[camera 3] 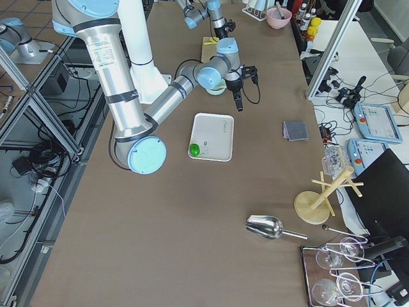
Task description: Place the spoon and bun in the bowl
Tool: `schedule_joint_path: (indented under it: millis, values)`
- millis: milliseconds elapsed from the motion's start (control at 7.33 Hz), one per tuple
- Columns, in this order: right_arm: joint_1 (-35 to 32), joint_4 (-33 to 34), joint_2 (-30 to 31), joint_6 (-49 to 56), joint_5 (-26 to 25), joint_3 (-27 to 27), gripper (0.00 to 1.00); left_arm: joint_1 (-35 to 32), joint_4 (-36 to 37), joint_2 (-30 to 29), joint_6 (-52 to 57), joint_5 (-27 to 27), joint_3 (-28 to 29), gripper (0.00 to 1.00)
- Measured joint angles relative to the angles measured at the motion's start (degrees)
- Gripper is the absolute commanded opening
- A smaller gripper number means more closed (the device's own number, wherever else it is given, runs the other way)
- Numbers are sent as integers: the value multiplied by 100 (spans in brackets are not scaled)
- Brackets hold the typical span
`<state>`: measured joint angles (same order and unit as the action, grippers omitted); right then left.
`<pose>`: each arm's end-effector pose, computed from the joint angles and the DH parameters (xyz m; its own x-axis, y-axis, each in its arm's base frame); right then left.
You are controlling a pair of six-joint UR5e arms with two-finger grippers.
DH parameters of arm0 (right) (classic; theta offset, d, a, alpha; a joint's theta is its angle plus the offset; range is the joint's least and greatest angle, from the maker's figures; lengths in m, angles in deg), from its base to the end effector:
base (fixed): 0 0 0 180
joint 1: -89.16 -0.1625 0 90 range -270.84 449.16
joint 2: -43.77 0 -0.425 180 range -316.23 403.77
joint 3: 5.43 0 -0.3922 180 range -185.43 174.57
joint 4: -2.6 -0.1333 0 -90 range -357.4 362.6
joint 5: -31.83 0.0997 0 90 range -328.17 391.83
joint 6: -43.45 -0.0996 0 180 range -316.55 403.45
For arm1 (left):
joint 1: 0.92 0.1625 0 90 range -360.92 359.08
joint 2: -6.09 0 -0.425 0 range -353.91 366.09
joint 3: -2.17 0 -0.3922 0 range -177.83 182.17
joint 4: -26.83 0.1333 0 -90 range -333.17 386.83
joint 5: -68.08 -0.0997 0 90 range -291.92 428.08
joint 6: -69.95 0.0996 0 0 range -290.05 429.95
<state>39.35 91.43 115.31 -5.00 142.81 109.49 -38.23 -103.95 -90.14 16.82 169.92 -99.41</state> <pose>-0.2842 -0.4877 0.2926 0.7097 -0.1195 0.6942 -0.1075 0.9556 0.2744 0.3728 -0.4260 0.4307 0.6040 0.2780 -0.7469 0.1145 0.8972 0.4265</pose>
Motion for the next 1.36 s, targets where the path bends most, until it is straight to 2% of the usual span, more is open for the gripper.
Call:
schedule_joint_path:
  millis: [136, 818, 1091, 1364]
  values:
    - [-13, -10, 57, 13, 6, 8, 100, 2, 0, 29, 3, -4, 14, 0]
    - [-48, -22, 98, 27, -3, 23, 100, 5, -2, -69, -110, -254, -148, 0]
    - [-245, -8, 194, 410, 143, 6, 100, 51, 5, -505, -630, -318, -222, 0]
    - [-722, -1, 450, 1255, 597, -50, 100, 378, 37, -992, -1224, -577, -219, 0]
